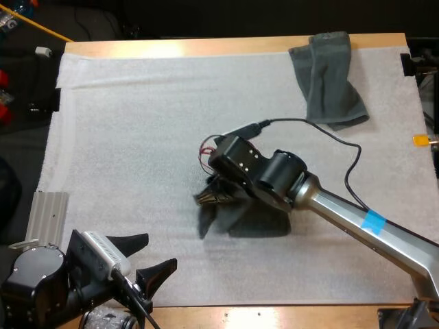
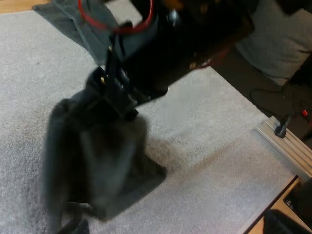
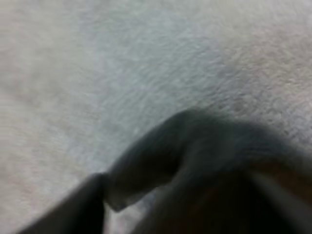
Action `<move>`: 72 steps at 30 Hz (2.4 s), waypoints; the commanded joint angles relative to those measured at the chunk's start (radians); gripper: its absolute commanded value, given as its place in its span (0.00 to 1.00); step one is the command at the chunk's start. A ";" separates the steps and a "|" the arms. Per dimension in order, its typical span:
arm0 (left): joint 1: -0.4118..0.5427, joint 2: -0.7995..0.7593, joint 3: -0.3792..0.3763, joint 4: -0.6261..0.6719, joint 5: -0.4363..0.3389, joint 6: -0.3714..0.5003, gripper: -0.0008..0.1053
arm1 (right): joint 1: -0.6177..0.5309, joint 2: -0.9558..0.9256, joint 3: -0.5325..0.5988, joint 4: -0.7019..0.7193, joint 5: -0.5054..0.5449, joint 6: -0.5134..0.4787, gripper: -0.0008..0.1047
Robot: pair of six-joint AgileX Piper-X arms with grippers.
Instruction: Pick towel from pile, fold and stack
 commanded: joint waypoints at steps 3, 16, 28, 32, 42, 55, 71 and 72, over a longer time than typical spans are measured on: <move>-0.002 0.000 -0.006 0.001 0.013 -0.014 0.65 | -0.003 -0.018 -0.041 0.071 -0.007 -0.013 0.71; -0.002 0.000 -0.006 0.001 0.013 -0.007 0.65 | -0.003 -0.182 -0.028 0.458 0.128 -0.004 0.62; -0.002 0.000 -0.006 0.001 0.013 -0.007 0.65 | -0.003 -0.433 0.198 0.470 0.141 0.154 0.62; -0.002 0.000 -0.006 0.001 0.013 -0.007 0.65 | -0.003 -0.490 0.291 0.436 0.140 0.193 0.62; -0.002 0.000 -0.006 0.139 0.000 0.061 0.65 | -0.003 -0.557 0.574 0.175 0.041 0.313 0.62; -0.002 -0.001 -0.006 0.237 0.000 0.061 0.65 | -0.005 -0.555 0.897 -0.308 -0.015 0.570 0.36; -0.002 -0.001 -0.006 0.266 0.000 0.059 0.65 | -0.195 -0.399 0.948 -0.534 -0.165 0.684 0.35; -0.002 -0.001 -0.006 0.266 0.000 0.059 0.65 | -0.196 -0.380 0.948 -0.554 -0.174 0.692 0.35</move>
